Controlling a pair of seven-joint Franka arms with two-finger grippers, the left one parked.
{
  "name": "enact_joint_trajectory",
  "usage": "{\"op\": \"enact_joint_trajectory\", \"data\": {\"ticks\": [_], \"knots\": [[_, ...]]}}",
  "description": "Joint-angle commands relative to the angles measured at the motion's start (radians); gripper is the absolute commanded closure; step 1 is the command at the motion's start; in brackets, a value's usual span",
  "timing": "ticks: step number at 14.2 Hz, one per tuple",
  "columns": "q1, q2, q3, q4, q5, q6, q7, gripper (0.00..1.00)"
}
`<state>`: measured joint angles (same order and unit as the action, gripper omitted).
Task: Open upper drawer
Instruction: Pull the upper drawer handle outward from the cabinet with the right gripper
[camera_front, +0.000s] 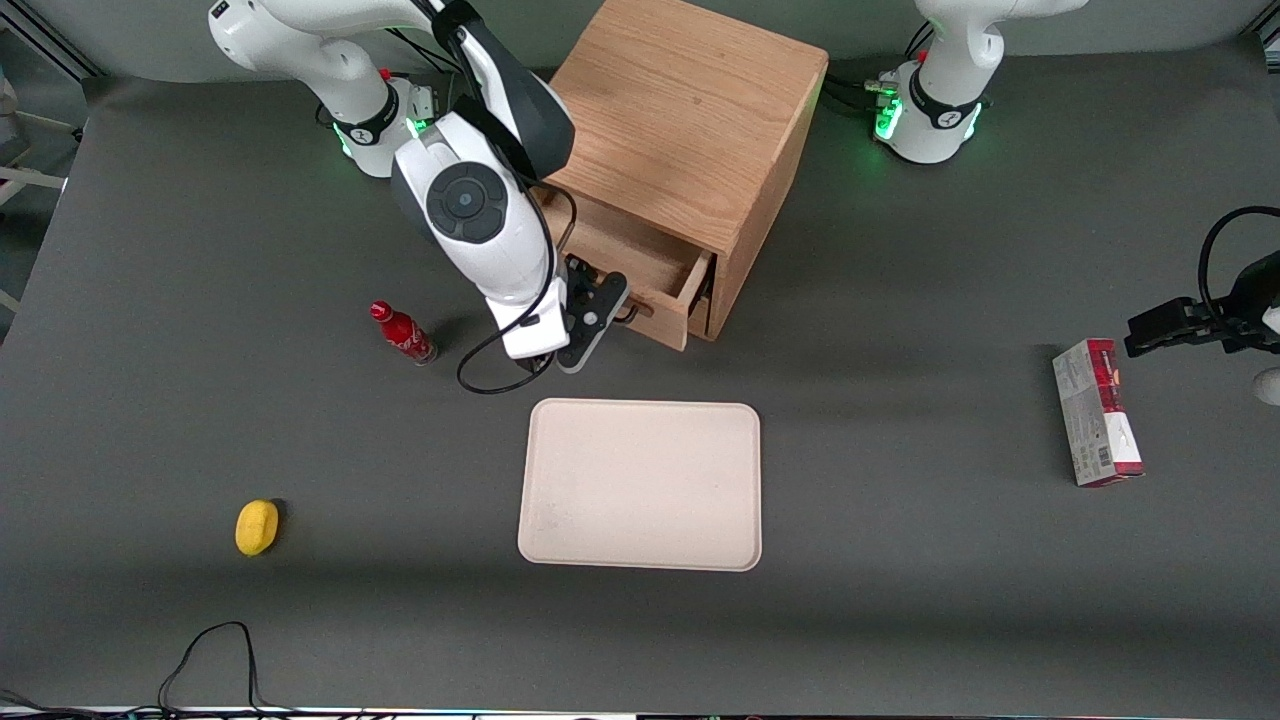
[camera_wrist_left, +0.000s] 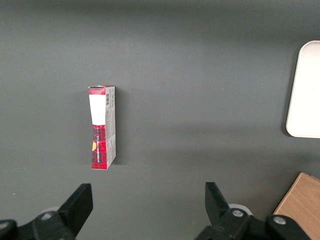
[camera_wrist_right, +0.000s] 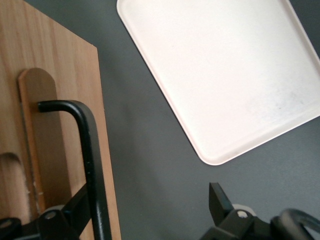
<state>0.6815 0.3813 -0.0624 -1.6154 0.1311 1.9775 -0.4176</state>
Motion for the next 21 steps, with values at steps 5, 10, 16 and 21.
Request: {"op": "enact_joint_trajectory", "data": {"ticks": [5,10,16,21], "knots": [[-0.060,0.088,0.000,0.138,-0.013,-0.060,-0.105,0.00],[-0.106,0.143,0.000,0.225,-0.004,-0.108,-0.112,0.00],[-0.161,0.177,0.001,0.275,-0.004,-0.108,-0.110,0.00],[-0.192,0.206,0.000,0.314,-0.007,-0.108,-0.109,0.00]]}}
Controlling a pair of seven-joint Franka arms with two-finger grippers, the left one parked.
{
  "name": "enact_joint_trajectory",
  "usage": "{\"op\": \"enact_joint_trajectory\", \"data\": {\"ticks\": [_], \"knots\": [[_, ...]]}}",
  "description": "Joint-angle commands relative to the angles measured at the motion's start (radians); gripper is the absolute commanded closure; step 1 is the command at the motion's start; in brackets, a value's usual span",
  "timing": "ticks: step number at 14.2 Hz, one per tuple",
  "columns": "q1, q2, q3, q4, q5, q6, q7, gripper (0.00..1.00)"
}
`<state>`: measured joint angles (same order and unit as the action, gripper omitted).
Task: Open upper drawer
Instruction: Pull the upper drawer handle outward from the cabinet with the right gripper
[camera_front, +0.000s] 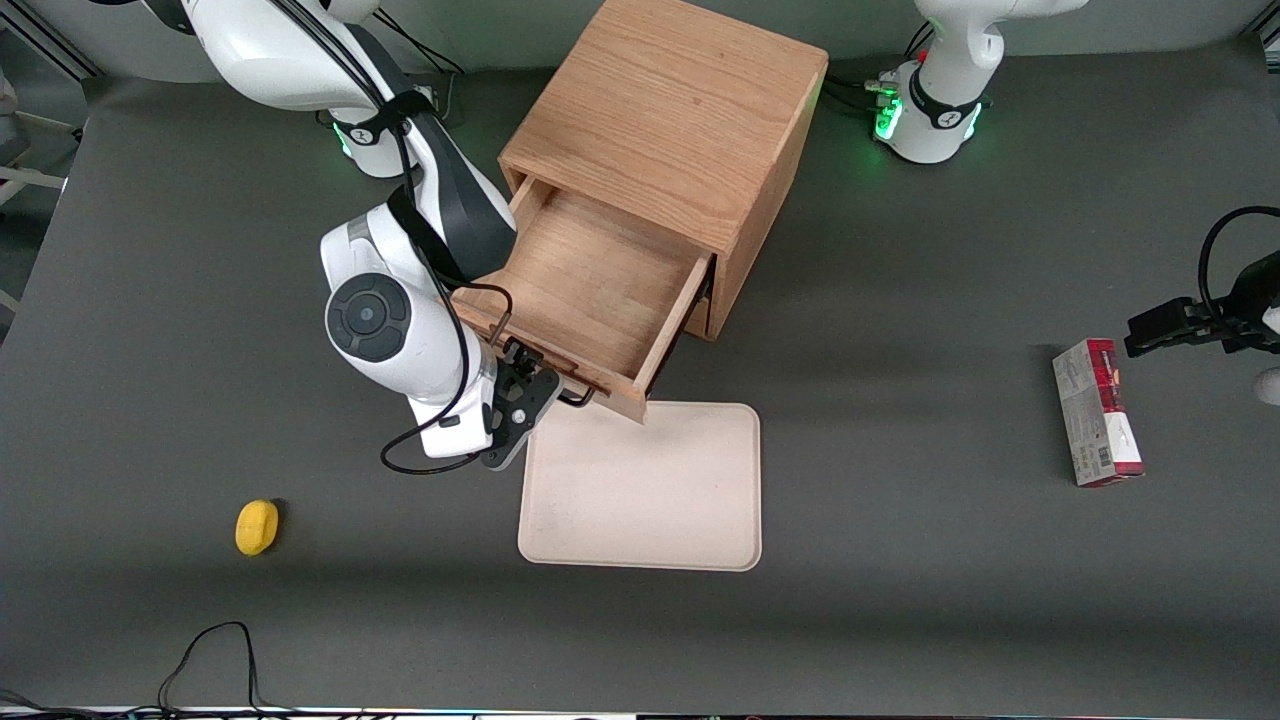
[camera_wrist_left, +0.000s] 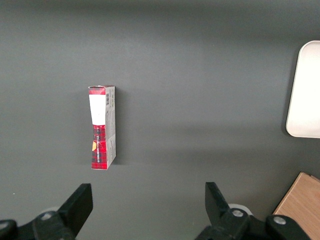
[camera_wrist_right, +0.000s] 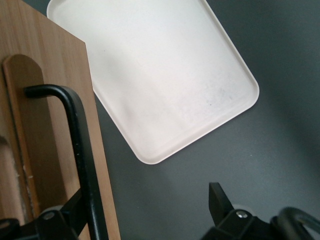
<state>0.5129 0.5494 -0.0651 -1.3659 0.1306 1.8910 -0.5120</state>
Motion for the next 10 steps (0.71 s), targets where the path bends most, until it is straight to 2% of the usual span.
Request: {"op": "enact_joint_trajectory", "data": {"ticks": [1,10], "knots": [[-0.027,0.044,0.002,0.073,-0.008,-0.021,-0.014,0.00],[-0.053,0.052,0.001,0.143,-0.008,-0.042,-0.005,0.00]]}}
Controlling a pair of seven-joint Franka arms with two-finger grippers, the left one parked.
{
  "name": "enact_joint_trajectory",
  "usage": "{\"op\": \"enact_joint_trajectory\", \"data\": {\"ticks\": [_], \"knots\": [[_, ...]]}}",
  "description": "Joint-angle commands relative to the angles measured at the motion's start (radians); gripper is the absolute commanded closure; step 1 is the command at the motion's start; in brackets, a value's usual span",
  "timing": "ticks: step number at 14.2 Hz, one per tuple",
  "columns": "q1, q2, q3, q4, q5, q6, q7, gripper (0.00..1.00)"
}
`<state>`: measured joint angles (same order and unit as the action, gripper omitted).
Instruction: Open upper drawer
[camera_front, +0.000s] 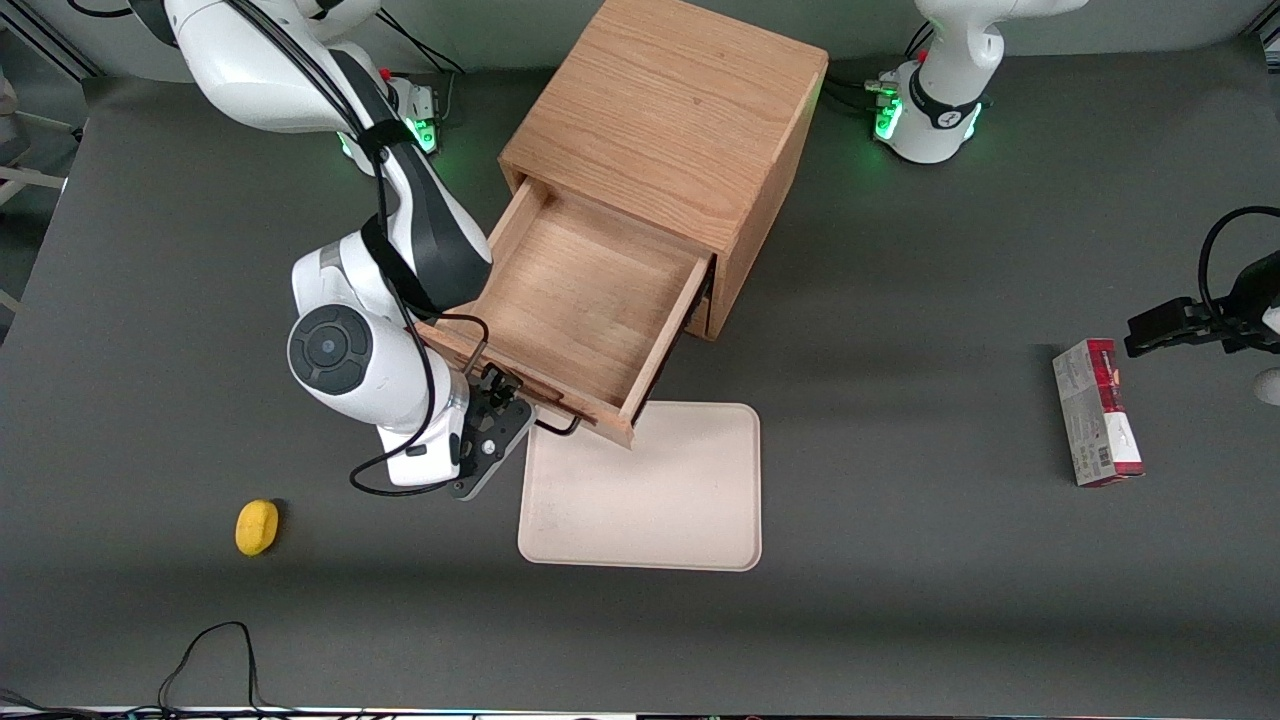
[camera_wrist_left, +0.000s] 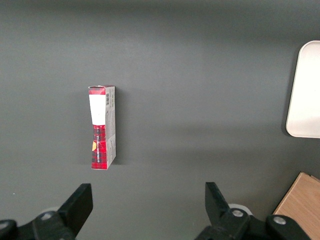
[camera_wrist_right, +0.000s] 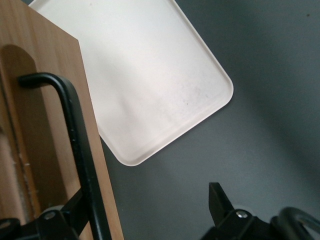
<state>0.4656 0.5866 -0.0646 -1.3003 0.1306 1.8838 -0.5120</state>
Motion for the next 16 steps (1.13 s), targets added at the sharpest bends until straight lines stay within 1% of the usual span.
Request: {"op": "enact_joint_trajectory", "data": {"ticks": [1,3,6,8,10,12,16], "knots": [[-0.014,0.015,0.000,0.105,-0.008,-0.063,-0.002,0.00],[-0.034,0.006,-0.001,0.154,-0.008,-0.121,0.001,0.00],[-0.047,-0.024,-0.012,0.187,-0.015,-0.170,0.026,0.00],[-0.044,-0.056,-0.052,0.191,-0.014,-0.198,0.059,0.00],[-0.047,-0.088,-0.072,0.187,-0.016,-0.206,0.086,0.00],[-0.045,-0.114,-0.128,0.179,-0.014,-0.219,0.092,0.00],[-0.044,-0.149,-0.230,0.165,-0.011,-0.305,0.274,0.00]]}}
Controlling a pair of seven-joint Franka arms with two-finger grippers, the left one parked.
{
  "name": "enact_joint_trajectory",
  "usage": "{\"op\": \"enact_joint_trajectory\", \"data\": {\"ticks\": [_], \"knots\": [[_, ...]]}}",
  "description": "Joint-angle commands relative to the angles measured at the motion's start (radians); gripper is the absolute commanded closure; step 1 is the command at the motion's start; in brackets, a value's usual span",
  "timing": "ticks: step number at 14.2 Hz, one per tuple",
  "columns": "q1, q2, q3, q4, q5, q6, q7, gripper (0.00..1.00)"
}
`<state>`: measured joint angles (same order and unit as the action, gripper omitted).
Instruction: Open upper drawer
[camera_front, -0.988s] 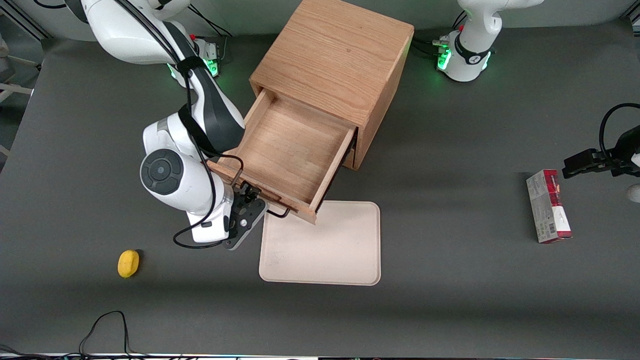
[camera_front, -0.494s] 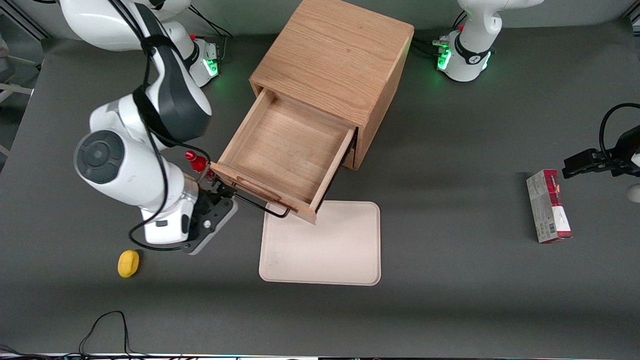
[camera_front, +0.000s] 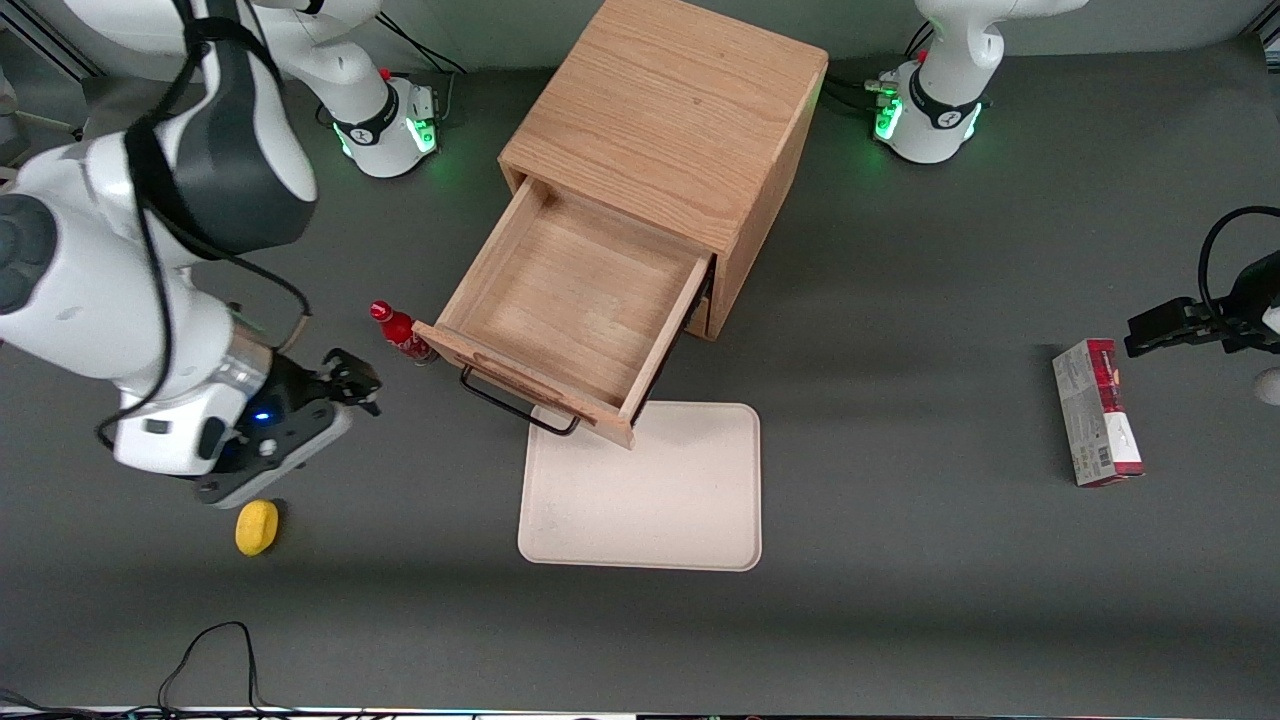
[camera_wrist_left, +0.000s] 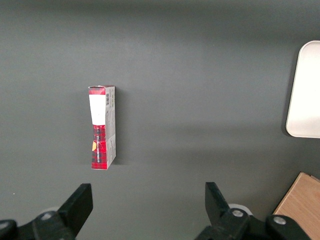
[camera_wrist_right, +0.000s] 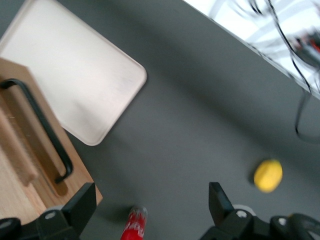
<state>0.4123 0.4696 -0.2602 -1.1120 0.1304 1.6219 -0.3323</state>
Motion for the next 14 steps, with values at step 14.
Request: {"op": "enact_joint_trajectory", "data": {"ticks": [14], "knots": [[-0.217,-0.344,0.041,-0.374,-0.047,0.004,0.317,0.00]]}}
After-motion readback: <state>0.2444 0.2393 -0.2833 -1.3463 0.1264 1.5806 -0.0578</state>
